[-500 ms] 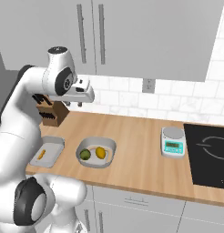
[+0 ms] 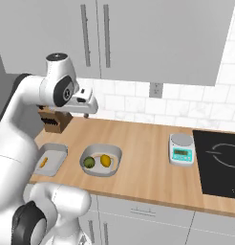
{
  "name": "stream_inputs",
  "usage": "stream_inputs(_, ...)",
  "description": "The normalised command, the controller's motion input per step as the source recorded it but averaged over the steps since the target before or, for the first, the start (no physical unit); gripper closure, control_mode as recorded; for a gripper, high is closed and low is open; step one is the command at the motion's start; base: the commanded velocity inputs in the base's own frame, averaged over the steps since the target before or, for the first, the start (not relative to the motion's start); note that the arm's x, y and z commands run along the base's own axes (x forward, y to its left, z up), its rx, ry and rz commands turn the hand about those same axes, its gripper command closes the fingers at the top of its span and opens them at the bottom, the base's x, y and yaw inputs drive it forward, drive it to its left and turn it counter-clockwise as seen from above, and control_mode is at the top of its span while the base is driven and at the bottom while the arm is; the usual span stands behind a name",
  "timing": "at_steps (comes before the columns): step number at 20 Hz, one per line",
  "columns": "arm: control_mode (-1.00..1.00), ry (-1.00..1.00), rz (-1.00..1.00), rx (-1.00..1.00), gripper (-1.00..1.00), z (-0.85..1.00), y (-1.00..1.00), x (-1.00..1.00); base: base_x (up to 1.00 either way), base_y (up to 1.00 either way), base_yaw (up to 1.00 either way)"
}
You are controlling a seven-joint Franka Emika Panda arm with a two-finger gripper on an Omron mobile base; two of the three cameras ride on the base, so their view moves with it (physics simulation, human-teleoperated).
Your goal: Take the meat container that has the shrimp and place it on the second highest rack of the freezer. Then take the vegetable container that has the lemon and lime and place it on the highest rack of the freezer.
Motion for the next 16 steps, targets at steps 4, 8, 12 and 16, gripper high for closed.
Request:
stream_inputs(4,-1.00,0.07,-0.17,0.01,-1.00,-0.39,-0.23,-0.32,0.00,0.00,0.00)
stream_inputs(8,-1.00,0.15,-0.22,0.06,-1.00,-0.47,-0.39,-0.09,0.00,0.00,0.00)
stream_inputs(12,-1.00,0.22,-0.30,0.09,-1.00,-0.61,-0.49,0.00,0.00,0.00,0.00)
stream_inputs(16,-1.00,0.30,-0.32,0.10,-1.00,-0.66,-0.42,0.05,0.00,0.00,0.00)
